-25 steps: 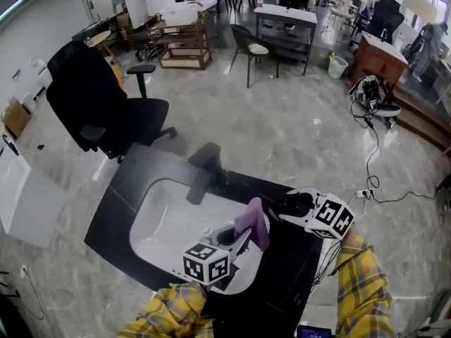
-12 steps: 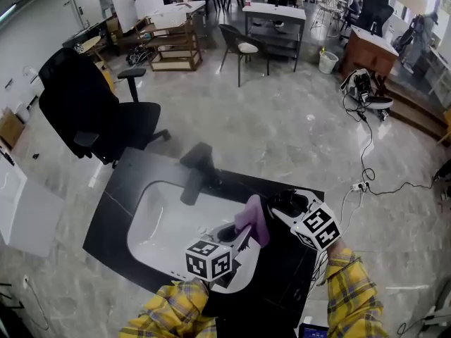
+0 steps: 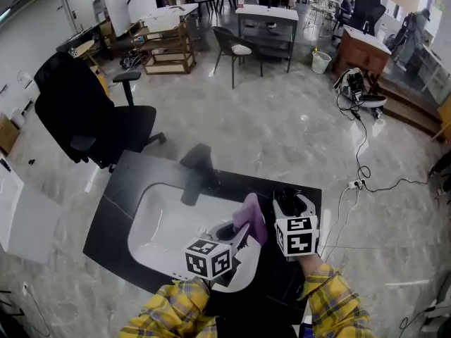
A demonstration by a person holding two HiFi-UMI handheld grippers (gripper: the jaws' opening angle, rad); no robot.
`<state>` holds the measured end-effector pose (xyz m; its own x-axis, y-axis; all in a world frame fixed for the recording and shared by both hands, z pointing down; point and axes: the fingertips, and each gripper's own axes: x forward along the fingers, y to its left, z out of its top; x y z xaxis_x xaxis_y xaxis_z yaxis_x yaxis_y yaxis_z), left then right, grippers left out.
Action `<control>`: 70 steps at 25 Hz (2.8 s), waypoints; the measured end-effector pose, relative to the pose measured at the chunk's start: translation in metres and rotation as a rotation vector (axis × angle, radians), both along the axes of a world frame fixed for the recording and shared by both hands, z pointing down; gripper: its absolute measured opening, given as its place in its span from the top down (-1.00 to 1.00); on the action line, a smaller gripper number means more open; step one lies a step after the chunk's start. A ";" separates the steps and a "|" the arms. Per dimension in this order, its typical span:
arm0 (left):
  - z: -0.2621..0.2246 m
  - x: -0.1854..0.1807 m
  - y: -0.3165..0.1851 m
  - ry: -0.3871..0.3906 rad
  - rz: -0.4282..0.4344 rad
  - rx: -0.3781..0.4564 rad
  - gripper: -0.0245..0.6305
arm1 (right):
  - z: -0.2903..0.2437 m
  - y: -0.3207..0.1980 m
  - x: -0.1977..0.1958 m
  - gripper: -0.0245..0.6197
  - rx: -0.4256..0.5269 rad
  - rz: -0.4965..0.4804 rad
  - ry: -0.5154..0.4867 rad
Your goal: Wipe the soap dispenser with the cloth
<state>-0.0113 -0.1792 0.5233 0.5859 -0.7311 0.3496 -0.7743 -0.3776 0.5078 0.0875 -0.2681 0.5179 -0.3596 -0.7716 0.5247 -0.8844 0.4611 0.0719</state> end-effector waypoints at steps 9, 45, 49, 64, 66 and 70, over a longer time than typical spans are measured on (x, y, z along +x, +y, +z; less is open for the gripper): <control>-0.005 0.001 0.002 0.009 0.018 0.011 0.73 | -0.001 0.004 -0.005 0.31 0.010 0.112 -0.029; 0.001 0.006 -0.012 0.018 -0.008 0.007 0.73 | 0.002 0.010 -0.021 0.19 -0.102 -1.003 0.033; 0.005 0.007 -0.013 0.013 -0.003 -0.001 0.73 | 0.004 0.010 -0.020 0.29 -0.141 -1.057 0.029; 0.006 0.007 -0.020 -0.007 0.001 -0.006 0.73 | 0.004 0.006 -0.019 0.32 -0.120 -0.638 -0.079; 0.003 0.006 -0.018 -0.008 0.002 -0.001 0.73 | 0.004 0.005 -0.017 0.32 -0.112 -0.558 -0.077; -0.001 0.002 -0.013 -0.009 -0.005 0.007 0.73 | 0.004 0.004 -0.011 0.33 -0.100 -0.367 -0.102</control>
<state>-0.0096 -0.1923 0.5220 0.5789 -0.7366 0.3497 -0.7809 -0.3773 0.4979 0.0768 -0.2638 0.5224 -0.6562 -0.5289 0.5382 -0.6599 0.7482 -0.0693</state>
